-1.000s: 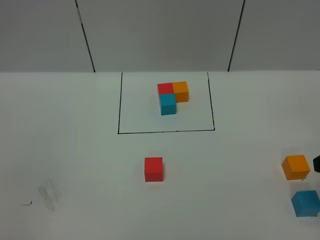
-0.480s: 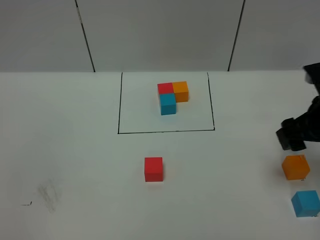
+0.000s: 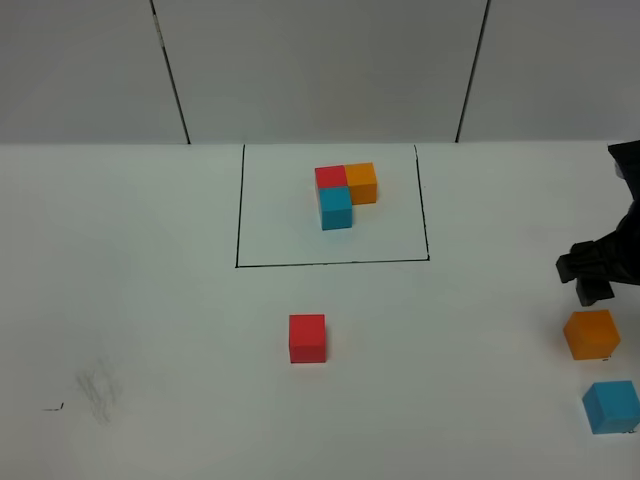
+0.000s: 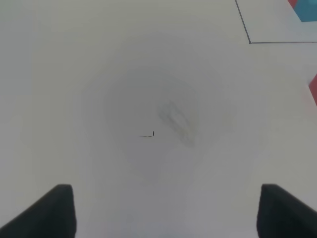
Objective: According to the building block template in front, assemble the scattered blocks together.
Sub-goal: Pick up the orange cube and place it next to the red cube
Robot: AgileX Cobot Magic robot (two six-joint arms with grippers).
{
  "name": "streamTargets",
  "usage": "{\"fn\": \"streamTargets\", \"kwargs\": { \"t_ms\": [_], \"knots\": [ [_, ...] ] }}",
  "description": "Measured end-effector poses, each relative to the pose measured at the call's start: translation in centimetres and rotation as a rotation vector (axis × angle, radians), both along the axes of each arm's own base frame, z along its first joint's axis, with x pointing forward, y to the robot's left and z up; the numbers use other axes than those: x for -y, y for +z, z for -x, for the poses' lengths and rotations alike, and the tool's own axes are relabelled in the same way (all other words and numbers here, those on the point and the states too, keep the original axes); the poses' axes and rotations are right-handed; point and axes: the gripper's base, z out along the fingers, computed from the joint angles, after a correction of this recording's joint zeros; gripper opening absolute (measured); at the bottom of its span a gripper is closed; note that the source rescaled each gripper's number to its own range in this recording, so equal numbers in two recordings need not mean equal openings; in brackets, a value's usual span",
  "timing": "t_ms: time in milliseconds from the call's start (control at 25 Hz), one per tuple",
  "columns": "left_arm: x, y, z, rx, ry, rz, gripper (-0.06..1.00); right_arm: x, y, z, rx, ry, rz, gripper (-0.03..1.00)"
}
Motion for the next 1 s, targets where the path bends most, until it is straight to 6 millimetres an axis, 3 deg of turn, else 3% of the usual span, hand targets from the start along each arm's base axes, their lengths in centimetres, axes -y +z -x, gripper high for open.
{"fn": "streamTargets", "kwargs": {
  "t_ms": [560,1000],
  "knots": [
    [0.0,0.0,0.0,0.0,0.0,0.0,0.79,-0.3,-4.7,-1.6,-0.099,-0.014,-0.077,0.59],
    [0.0,0.0,0.0,0.0,0.0,0.0,0.79,-0.3,-6.3,-2.3,-0.091,-0.01,-0.076,0.59]
  ]
}}
